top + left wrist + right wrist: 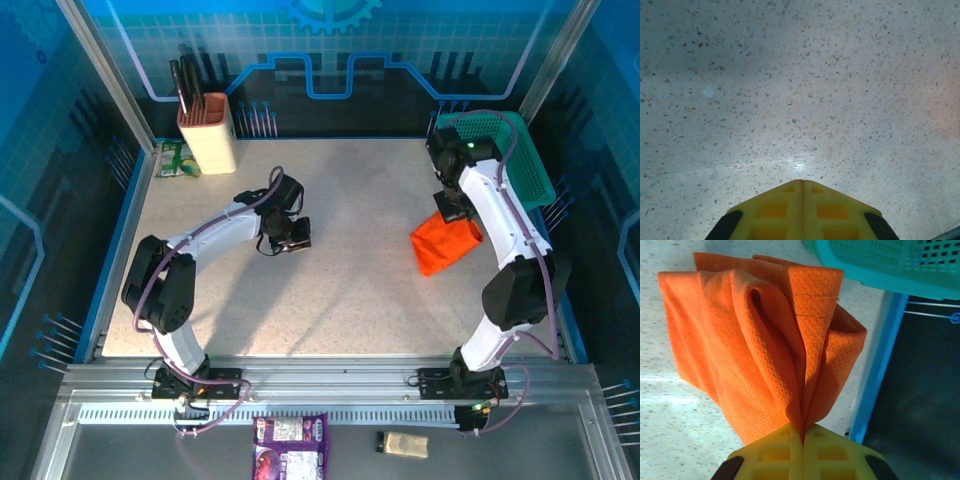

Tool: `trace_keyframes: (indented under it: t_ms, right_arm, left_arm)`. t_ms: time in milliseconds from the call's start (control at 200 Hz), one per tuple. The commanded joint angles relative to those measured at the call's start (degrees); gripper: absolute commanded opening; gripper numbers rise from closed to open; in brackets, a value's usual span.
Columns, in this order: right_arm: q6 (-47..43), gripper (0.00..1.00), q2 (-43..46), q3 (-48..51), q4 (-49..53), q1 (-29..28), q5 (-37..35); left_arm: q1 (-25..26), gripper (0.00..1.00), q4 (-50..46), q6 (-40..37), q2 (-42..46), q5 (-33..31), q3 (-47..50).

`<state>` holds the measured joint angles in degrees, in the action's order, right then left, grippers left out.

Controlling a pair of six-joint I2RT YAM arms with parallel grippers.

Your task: Fold the inside-out t-shirt

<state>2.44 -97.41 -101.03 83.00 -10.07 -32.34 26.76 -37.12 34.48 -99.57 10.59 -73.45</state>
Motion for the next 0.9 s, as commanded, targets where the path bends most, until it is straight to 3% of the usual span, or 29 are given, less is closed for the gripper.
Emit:
trace_keyframes:
  t_ms: [0, 215, 515, 720, 896]
  right_arm:
    - [-2.83, 0.0, 1.19, -3.05, 2.65, 1.06, -3.52]
    - [0.1, 0.0, 2.54, -2.28, 3.97, -3.35, -0.27]
    - [19.75, 0.0, -0.6, 4.59, 8.03, -22.63, 10.26]
    - [31.32, 0.0, -9.25, 2.12, 2.11, -36.26, 21.27]
    - [37.23, 0.0, -17.48, 2.19, -11.34, -40.5, 29.8]
  left_arm:
    - [-0.77, 0.03, -0.67, 0.17, 2.18, 2.35, 1.6]
    - [-1.19, 0.03, -0.46, 0.64, 3.67, 2.27, 3.06]
    - [-5.03, 0.03, 0.24, -0.91, 4.78, 3.48, 6.68]
    - [-9.59, 0.03, 0.19, -3.26, 7.54, 4.09, 9.69]
    - [-14.81, 0.03, 0.03, -5.51, 11.35, 4.18, 13.36]
